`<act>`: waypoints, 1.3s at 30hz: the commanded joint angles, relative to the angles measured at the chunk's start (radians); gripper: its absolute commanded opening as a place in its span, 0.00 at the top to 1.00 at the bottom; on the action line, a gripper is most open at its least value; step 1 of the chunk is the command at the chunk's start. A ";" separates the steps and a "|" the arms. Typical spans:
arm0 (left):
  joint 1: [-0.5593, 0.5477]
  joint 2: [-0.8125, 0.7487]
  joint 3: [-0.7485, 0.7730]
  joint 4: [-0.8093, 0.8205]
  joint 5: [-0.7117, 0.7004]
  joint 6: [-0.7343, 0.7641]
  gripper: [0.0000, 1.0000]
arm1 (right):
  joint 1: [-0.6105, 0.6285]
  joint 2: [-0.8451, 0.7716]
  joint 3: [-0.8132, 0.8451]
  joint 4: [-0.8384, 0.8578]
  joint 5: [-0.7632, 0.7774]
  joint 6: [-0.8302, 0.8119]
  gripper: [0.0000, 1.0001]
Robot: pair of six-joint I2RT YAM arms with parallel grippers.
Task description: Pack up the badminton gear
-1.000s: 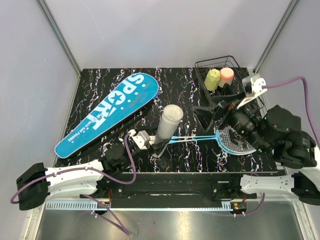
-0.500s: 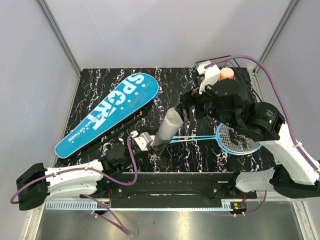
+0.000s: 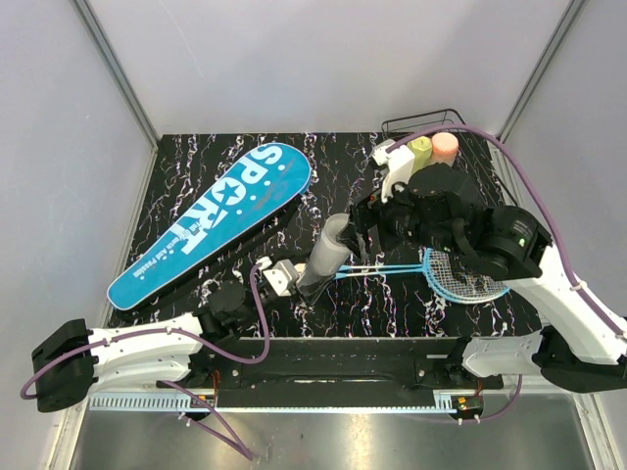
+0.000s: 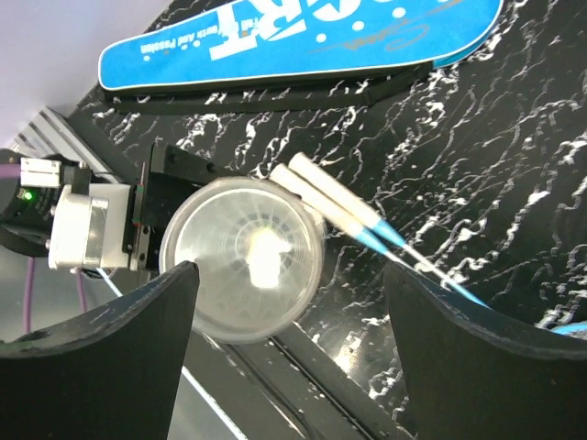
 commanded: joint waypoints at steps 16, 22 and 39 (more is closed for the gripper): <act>0.003 -0.009 0.003 0.126 0.003 -0.005 0.67 | -0.004 -0.068 -0.049 0.118 0.126 0.028 0.09; 0.021 -0.024 0.122 -0.122 -0.161 -0.181 0.66 | -0.005 -0.272 -0.246 0.352 0.278 0.030 0.00; 0.601 0.282 0.670 -0.704 0.305 -0.965 0.54 | -0.005 -0.386 -0.658 0.371 0.249 0.164 0.00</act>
